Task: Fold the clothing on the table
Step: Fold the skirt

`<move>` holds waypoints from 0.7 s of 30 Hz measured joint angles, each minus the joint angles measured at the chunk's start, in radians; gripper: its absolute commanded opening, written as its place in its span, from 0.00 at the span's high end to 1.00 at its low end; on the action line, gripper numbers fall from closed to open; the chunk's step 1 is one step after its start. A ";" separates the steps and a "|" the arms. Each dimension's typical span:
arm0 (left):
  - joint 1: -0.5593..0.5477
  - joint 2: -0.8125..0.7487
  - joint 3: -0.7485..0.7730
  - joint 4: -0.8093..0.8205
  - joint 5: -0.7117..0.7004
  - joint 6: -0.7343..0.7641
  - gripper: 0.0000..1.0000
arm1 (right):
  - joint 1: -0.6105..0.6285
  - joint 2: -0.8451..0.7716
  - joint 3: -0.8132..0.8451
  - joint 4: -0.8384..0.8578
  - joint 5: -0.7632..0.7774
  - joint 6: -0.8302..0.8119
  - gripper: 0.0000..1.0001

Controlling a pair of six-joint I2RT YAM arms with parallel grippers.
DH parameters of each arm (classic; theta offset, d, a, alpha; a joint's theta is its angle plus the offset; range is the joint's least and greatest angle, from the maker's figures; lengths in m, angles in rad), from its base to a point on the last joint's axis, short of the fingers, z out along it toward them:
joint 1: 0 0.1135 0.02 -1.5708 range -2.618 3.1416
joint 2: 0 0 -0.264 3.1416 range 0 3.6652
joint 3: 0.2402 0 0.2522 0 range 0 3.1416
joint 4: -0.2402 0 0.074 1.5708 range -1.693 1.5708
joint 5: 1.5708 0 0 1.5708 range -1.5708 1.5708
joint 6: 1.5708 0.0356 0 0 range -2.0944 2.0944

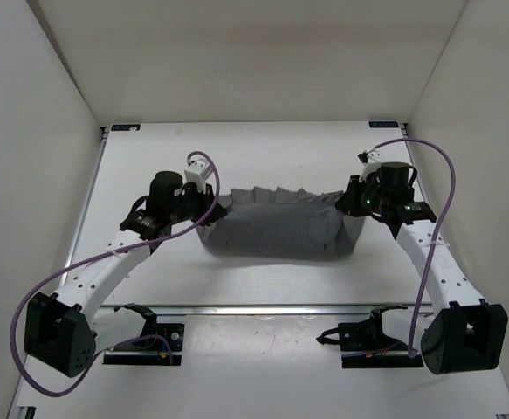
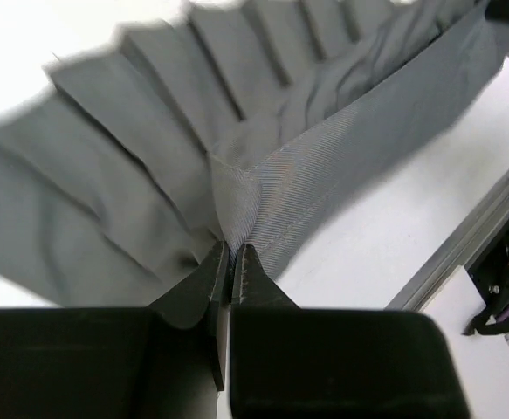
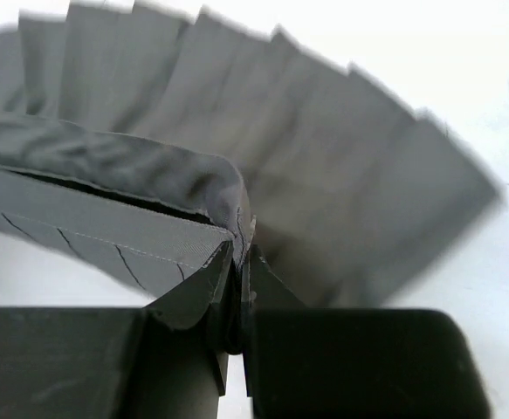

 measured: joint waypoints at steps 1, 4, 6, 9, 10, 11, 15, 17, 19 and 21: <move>0.013 -0.010 -0.024 0.011 0.002 -0.018 1.00 | 0.006 0.017 -0.009 0.007 -0.013 0.004 1.00; 0.069 0.031 -0.065 0.082 0.003 -0.053 1.00 | 0.015 0.130 -0.012 0.068 -0.056 0.011 1.00; 0.090 0.102 -0.069 0.125 0.002 -0.059 1.00 | 0.016 0.232 -0.010 0.113 -0.079 0.013 1.00; 0.101 0.253 -0.058 0.164 -0.008 -0.059 1.00 | 0.015 0.381 0.006 0.141 -0.090 0.016 1.00; 0.101 0.300 -0.052 0.171 -0.014 -0.059 1.00 | 0.016 0.417 0.014 0.143 -0.093 0.016 1.00; 0.101 0.343 -0.048 0.178 -0.020 -0.061 1.00 | 0.016 0.454 0.024 0.145 -0.095 0.016 1.00; 0.101 0.426 -0.047 0.190 -0.044 -0.075 1.00 | 0.030 0.553 0.077 0.153 -0.098 0.010 1.00; 0.105 0.426 -0.049 0.208 -0.055 -0.081 0.97 | 0.043 0.581 0.109 0.158 -0.097 0.009 0.94; 0.118 0.428 -0.049 0.225 -0.063 -0.089 0.50 | 0.050 0.602 0.138 0.169 -0.094 0.011 0.70; 0.138 0.435 -0.048 0.237 -0.066 -0.093 0.11 | 0.052 0.616 0.158 0.179 -0.091 0.024 0.31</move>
